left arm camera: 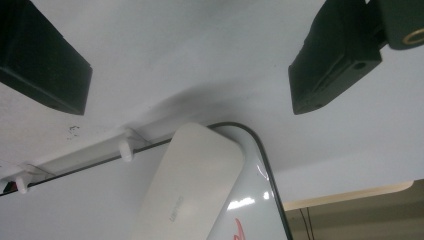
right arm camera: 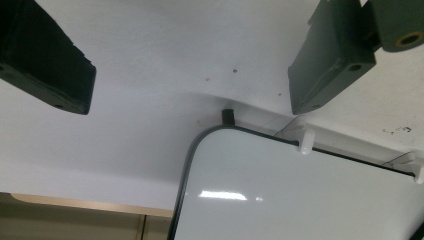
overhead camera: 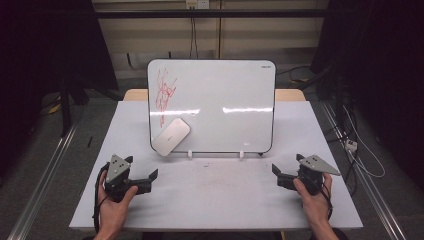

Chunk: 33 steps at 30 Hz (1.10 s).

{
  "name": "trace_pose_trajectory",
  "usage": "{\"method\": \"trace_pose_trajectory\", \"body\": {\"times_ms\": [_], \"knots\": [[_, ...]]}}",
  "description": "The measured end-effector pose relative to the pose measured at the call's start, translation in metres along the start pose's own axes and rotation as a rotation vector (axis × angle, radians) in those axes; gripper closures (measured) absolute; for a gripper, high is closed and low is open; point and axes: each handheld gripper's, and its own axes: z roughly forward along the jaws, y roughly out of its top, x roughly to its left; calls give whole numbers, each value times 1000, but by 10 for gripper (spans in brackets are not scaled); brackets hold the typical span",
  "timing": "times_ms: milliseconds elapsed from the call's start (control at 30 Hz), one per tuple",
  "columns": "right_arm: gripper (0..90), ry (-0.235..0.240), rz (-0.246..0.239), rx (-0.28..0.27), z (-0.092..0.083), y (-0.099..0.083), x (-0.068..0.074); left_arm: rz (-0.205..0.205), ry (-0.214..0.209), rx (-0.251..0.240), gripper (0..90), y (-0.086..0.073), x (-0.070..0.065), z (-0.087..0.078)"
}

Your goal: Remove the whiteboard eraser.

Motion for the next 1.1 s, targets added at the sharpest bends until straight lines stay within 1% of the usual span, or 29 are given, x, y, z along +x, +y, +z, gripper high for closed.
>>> {"method": "trace_pose_trajectory", "body": {"times_ms": [67,133,167,200,267,333,400,433,467,500,533,567,633,667,700,733,767,833,900,967,1033,1100], "knots": [[50,1,1,0,0,0,0,4,-6,8,38,0,0,1],[50,9,-1,-1,1,0,0,-3,-21,21,38,0,-1,3],[50,9,-4,2,1,0,0,9,-18,24,38,0,-2,3],[49,11,-2,6,2,0,0,42,-15,33,38,1,-3,4],[49,20,2,12,3,0,0,74,-25,30,37,3,-6,4],[49,22,-1,13,3,-1,0,65,-22,28,42,4,-7,5],[49,23,-2,12,3,0,0,84,-19,35,51,6,-5,6],[49,22,-3,12,3,0,0,76,-16,26,51,6,-4,7],[49,22,-2,11,3,0,0,69,-13,29,51,7,-4,7],[49,21,-3,11,3,0,0,79,-14,27,51,8,-1,8],[49,21,-5,12,3,0,1,71,1,16,53,8,1,9],[51,17,-7,15,3,0,1,64,13,22,59,9,1,10],[50,16,-3,15,3,0,1,43,-1,34,77,12,4,13],[49,18,-2,13,2,0,1,52,-9,38,76,13,4,14],[48,21,-3,11,2,0,1,61,-9,43,76,16,3,15],[48,22,-5,10,2,0,1,83,-11,41,76,18,2,15],[48,24,-6,10,3,0,1,97,-19,36,75,19,1,15],[48,29,-3,14,4,-1,0,118,-19,31,56,23,-1,14],[48,31,-2,14,4,-1,0,123,-24,26,47,25,-2,15],[48,29,-4,14,4,0,0,129,-28,32,45,26,-3,16],[49,30,-3,13,4,0,1,153,-30,40,43,28,-4,17],[49,30,-3,12,4,0,1,146,-29,35,52,29,-5,18]]}}
